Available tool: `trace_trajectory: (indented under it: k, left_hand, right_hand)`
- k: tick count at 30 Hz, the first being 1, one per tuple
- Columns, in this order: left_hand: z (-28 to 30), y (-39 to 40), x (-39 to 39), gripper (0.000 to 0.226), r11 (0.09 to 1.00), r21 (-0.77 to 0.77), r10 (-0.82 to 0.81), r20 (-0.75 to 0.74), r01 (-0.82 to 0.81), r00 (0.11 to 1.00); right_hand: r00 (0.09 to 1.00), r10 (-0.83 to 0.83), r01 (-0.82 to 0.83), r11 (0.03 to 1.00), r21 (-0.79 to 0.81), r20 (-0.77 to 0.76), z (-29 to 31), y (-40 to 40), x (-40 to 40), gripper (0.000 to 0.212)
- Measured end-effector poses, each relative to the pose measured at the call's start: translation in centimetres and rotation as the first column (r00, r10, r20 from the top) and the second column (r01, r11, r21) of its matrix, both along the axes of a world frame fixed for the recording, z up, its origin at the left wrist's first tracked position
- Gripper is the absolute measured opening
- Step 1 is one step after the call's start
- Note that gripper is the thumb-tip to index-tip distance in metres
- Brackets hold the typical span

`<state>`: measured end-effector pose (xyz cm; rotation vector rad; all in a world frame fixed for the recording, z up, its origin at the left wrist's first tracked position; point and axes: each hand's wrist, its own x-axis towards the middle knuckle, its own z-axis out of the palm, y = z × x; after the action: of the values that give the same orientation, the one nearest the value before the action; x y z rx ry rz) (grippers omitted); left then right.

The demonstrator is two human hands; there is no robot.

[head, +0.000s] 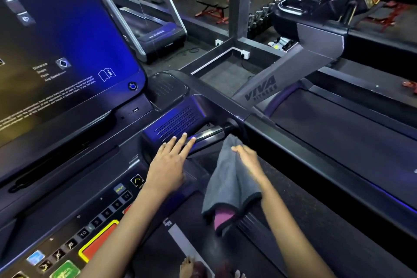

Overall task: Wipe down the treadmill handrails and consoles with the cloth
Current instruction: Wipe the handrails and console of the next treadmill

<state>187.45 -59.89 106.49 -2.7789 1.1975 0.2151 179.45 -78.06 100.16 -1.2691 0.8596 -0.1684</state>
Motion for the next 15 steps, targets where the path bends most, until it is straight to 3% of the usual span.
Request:
trace_trajectory:
  k: [2, 5, 7, 9, 15]
  left_hand:
    - [0.0, -0.2, -0.5, 0.087, 0.998, 0.055, -0.013, 0.038, 0.011, 0.999]
    - [-0.6, 0.0, -0.8, 0.086, 0.999, 0.034, 0.007, 0.097, -0.011, 0.995]
    - [-0.8, -0.1, -0.9, 0.085, 1.0, 0.005, 0.026, 0.103, -0.026, 0.994]
    - [-1.0, -0.1, -0.9, 0.085, 1.0, 0.01, 0.022, 0.109, -0.023, 0.994]
    - [-0.6, 0.0, -2.8, 0.086, 0.976, 0.075, 0.193, 0.126, -0.203, 0.973]
  right_hand:
    - [1.0, -0.027, 0.021, 0.942, -0.334, -0.011, 1.2, -0.3, 0.4, 0.025]
    - [0.962, -0.002, -0.2, 0.676, -0.709, -0.274, 3.0, 0.2, 2.0, 0.035]
    - [0.914, -0.002, -0.349, 0.509, -0.787, -0.406, 4.0, 1.1, 3.1, 0.037]
    - [0.883, 0.015, -0.432, 0.418, -0.799, -0.469, 4.4, 1.7, 3.2, 0.04]
    - [0.843, 0.095, -0.528, 0.341, -0.778, -0.53, 5.6, -0.4, 3.8, 0.034]
